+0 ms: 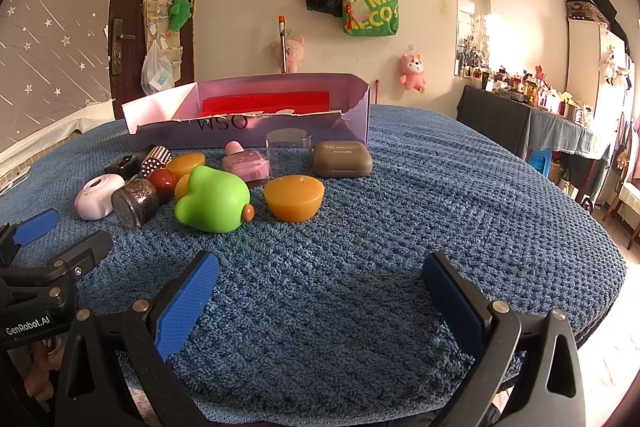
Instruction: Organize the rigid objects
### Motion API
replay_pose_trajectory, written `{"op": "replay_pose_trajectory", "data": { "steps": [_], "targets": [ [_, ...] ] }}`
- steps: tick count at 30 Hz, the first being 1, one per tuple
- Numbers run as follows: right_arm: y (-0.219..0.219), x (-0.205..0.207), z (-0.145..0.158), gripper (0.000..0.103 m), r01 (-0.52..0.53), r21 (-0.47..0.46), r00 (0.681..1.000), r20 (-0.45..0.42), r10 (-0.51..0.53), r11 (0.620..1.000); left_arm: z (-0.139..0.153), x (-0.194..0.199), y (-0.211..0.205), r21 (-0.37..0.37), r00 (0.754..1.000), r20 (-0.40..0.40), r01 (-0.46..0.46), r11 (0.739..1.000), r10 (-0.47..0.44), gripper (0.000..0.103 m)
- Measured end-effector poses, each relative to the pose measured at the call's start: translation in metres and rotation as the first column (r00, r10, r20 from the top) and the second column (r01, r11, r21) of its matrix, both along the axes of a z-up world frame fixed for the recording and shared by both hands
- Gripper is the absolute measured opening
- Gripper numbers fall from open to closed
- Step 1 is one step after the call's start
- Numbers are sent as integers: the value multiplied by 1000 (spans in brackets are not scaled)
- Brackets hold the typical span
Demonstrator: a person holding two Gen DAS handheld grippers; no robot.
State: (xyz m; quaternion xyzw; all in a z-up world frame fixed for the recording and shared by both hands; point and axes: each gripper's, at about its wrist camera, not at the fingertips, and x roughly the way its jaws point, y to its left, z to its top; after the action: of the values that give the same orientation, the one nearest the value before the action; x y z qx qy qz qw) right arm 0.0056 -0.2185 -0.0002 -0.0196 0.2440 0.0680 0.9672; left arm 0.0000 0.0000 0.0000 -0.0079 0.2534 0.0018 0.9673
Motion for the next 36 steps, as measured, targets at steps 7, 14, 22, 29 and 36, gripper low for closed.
{"op": "replay_pose_trajectory", "data": {
  "steps": [7,14,22,29,36],
  "targets": [
    [0,0,0,103,-1,0,1000,-1,1,1000,0,0,0,-1,1000,0,0,1000,0,103],
    [-1,1,0,103,-1,0,1000,-2,1,1000,0,0,0,-1,1000,-1,0,1000,0,103],
    [-2,1,1,103,0,1,1000,-3,0,1000,0,0,0,-2,1000,-1,0,1000,0,103],
    [-3,1,1,103,-1,1,1000,-5,1,1000,0,0,0,-2,1000,-2,0,1000,0,103],
    [-3,1,1,103,0,3,1000,-4,0,1000,0,0,0,-2,1000,-2,0,1000,0,103]
  ]
}}
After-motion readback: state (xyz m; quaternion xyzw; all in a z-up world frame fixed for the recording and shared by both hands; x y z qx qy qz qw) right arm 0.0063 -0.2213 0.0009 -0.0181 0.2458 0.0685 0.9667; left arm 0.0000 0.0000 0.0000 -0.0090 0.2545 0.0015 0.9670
